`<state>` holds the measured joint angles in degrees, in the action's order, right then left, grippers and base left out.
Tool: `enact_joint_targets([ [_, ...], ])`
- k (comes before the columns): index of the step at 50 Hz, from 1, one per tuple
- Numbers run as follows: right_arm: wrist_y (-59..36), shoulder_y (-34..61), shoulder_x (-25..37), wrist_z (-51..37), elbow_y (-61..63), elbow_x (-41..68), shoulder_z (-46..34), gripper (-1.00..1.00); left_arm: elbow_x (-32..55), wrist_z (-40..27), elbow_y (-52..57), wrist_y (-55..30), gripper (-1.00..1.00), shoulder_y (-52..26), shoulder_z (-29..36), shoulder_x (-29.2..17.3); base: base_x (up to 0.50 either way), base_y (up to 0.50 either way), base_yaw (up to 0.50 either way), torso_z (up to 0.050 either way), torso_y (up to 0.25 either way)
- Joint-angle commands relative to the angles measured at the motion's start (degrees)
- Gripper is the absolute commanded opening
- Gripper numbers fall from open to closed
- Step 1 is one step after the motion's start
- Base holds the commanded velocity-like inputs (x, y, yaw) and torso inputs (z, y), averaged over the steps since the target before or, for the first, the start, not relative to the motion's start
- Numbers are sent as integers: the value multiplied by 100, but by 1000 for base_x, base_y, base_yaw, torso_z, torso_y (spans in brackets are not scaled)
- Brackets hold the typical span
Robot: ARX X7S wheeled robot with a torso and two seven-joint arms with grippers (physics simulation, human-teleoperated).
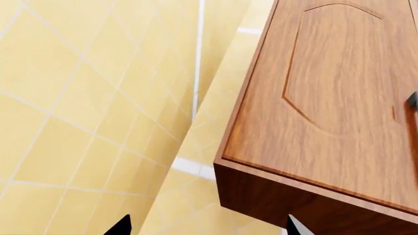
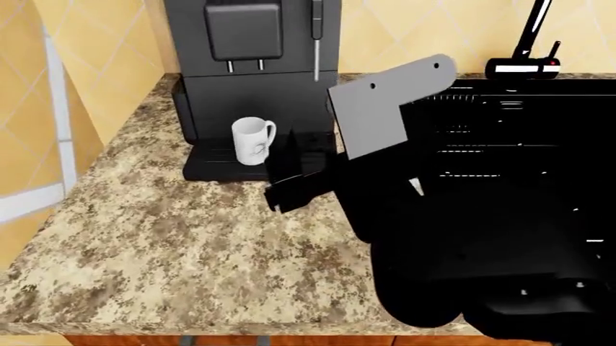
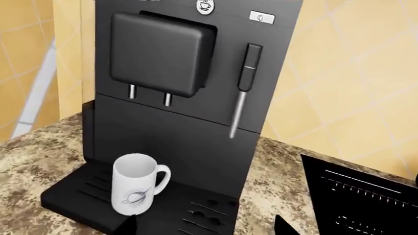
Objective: Pick the mug from under the coffee machine dispenser and place it on the counter.
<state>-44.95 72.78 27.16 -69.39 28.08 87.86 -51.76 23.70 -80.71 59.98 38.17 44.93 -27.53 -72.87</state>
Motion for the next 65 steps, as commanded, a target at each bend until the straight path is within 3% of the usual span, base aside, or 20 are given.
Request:
enact_joint_targets([
  [1, 117, -205, -52, 78, -12, -6, -39, 100, -24, -38, 2, -4, 100, 0, 18, -30, 0, 0, 0, 0, 0],
  [65, 1204, -754, -1451, 1410, -1845, -1445, -468, 100, 5, 122, 1, 42, 100, -2, 20, 169, 0, 0, 0, 0, 0],
])
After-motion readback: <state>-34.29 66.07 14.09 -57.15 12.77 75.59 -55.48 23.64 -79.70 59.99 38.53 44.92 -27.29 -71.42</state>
